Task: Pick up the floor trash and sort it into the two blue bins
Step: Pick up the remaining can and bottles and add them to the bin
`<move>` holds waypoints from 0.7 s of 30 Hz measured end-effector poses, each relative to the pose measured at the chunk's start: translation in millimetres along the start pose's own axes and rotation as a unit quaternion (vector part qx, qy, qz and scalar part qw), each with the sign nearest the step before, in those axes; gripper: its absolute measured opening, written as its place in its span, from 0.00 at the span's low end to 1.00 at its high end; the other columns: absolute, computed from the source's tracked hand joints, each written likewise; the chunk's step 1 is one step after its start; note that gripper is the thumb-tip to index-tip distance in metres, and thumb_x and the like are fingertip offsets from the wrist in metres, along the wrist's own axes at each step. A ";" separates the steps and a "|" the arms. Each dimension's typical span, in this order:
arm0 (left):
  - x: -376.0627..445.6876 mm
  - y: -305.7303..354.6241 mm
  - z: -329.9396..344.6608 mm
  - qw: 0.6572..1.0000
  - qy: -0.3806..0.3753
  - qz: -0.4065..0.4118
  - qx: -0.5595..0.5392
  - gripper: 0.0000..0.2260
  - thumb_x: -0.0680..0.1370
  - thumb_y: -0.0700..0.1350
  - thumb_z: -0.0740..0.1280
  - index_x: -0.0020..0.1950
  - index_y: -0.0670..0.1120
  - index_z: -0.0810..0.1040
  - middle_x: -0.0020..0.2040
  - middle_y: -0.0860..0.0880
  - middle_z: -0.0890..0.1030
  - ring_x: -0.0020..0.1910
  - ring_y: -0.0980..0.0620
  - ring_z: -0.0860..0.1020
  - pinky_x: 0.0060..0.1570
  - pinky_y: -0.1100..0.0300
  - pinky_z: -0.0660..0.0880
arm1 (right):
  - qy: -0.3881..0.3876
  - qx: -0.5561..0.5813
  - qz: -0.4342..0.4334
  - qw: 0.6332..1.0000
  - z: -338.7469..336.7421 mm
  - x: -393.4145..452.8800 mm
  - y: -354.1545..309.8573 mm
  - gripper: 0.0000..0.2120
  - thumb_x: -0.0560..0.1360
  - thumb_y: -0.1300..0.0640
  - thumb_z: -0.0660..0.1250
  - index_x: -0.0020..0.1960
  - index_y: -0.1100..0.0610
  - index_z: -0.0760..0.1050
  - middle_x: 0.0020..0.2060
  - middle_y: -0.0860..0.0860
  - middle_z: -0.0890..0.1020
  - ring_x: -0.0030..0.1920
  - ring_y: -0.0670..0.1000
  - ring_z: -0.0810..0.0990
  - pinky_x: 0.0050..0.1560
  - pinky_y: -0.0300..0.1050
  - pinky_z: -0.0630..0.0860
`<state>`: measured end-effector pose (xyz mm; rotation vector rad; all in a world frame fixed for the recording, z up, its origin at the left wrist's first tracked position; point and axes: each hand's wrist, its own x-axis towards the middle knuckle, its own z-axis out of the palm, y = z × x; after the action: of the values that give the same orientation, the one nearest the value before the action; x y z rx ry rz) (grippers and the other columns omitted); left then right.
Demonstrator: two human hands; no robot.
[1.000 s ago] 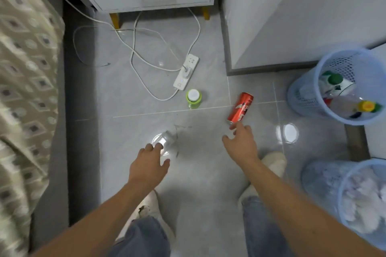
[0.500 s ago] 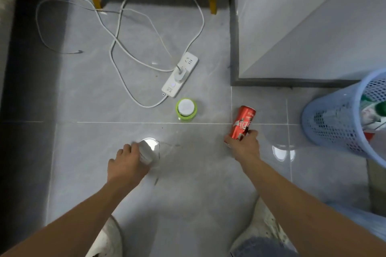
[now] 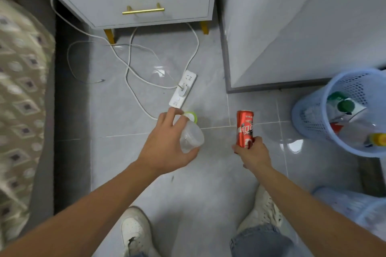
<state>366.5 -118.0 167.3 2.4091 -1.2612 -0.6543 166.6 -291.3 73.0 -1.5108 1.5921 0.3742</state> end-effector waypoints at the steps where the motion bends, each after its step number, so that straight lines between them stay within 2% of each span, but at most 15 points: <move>1: 8.0 10.2 -4.5 1.000 -0.016 0.017 0.012 0.30 0.67 0.64 0.73 0.64 0.51 0.72 0.68 0.52 0.66 0.65 0.48 0.68 0.47 0.55 0.77 | -0.006 0.011 0.000 1.000 -8.8 -7.2 0.1 0.32 0.65 0.41 0.78 0.60 0.52 0.68 0.53 0.53 0.79 0.49 0.56 0.82 0.51 0.61 0.83; 5: 39.4 35.6 4.1 0.991 -0.120 -0.016 0.062 0.33 0.65 0.66 0.72 0.67 0.55 0.70 0.75 0.53 0.59 0.72 0.41 0.62 0.55 0.44 0.79 | -0.007 0.036 -0.011 0.999 -39.8 -24.5 1.2 0.31 0.62 0.39 0.77 0.57 0.50 0.70 0.50 0.52 0.81 0.47 0.53 0.83 0.50 0.60 0.83; 9: 59.6 39.7 34.0 0.973 -0.179 -0.070 0.129 0.36 0.65 0.63 0.73 0.69 0.56 0.68 0.75 0.51 0.58 0.70 0.37 0.63 0.56 0.44 0.78 | 0.014 0.034 -0.049 0.998 -63.0 -22.6 7.8 0.28 0.65 0.43 0.78 0.57 0.52 0.72 0.50 0.53 0.81 0.47 0.53 0.82 0.51 0.54 0.81; 13: 64.2 28.7 63.0 0.959 -0.179 -0.105 0.194 0.34 0.65 0.63 0.75 0.68 0.56 0.69 0.69 0.48 0.60 0.65 0.37 0.64 0.49 0.46 0.78 | 0.022 0.030 -0.065 0.997 -73.5 -7.8 23.2 0.28 0.67 0.44 0.78 0.61 0.53 0.72 0.53 0.52 0.80 0.49 0.53 0.82 0.48 0.46 0.77; 17: 61.0 6.7 76.8 0.965 -0.146 -0.088 0.199 0.36 0.60 0.66 0.76 0.65 0.56 0.74 0.65 0.48 0.63 0.61 0.39 0.63 0.47 0.46 0.81 | 0.021 0.031 -0.069 0.997 -71.0 3.4 34.4 0.29 0.69 0.44 0.77 0.64 0.54 0.71 0.55 0.53 0.80 0.51 0.53 0.81 0.48 0.44 0.73; 21: 57.8 1.2 78.9 0.952 -0.141 -0.090 0.255 0.37 0.60 0.71 0.72 0.65 0.58 0.74 0.64 0.49 0.63 0.58 0.40 0.63 0.42 0.50 0.79 | 0.024 0.019 -0.084 0.996 -62.9 8.8 34.8 0.28 0.70 0.45 0.77 0.63 0.55 0.71 0.55 0.54 0.80 0.49 0.54 0.81 0.47 0.43 0.72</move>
<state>351.7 -173.6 88.2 2.9634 -1.4806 -0.8330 111.9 -335.6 89.9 -1.6204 1.4874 0.2141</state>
